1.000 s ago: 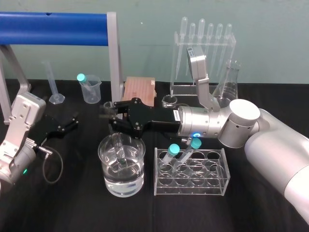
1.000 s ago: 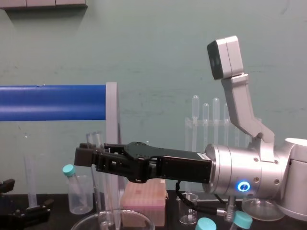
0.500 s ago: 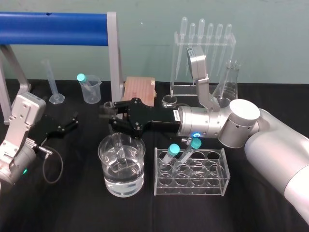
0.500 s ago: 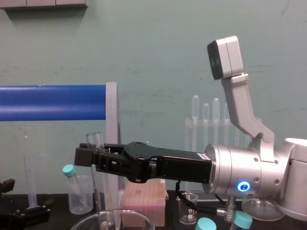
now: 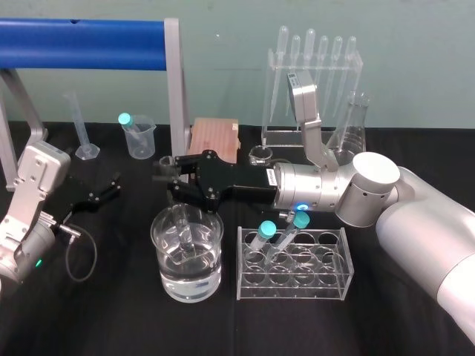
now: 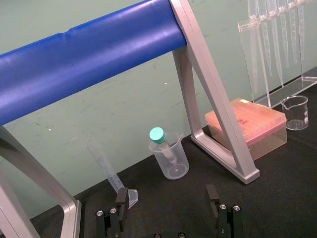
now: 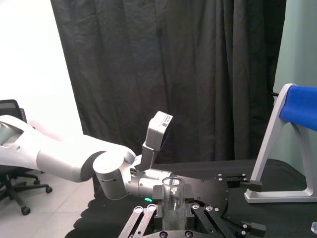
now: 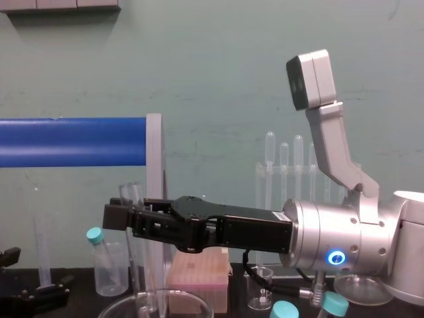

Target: Hold the test tube with one hand and immerse one end into the beaker, then return it to the test tube rack.

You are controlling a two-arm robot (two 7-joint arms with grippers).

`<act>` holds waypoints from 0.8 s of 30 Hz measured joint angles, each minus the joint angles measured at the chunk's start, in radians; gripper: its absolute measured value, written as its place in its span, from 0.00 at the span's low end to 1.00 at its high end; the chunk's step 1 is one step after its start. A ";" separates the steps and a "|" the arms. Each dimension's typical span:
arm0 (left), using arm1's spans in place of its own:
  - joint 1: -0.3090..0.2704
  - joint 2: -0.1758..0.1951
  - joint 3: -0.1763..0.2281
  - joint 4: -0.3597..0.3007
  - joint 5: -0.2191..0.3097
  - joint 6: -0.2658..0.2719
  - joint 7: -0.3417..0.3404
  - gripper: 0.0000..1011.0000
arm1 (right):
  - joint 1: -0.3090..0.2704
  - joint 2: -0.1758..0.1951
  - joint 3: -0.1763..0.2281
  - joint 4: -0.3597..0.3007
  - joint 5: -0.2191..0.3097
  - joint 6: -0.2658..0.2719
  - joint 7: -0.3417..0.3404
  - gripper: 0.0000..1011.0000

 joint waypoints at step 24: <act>0.000 0.000 0.000 0.000 0.000 0.000 0.000 0.99 | 0.000 0.000 0.000 0.000 0.000 0.000 0.000 0.24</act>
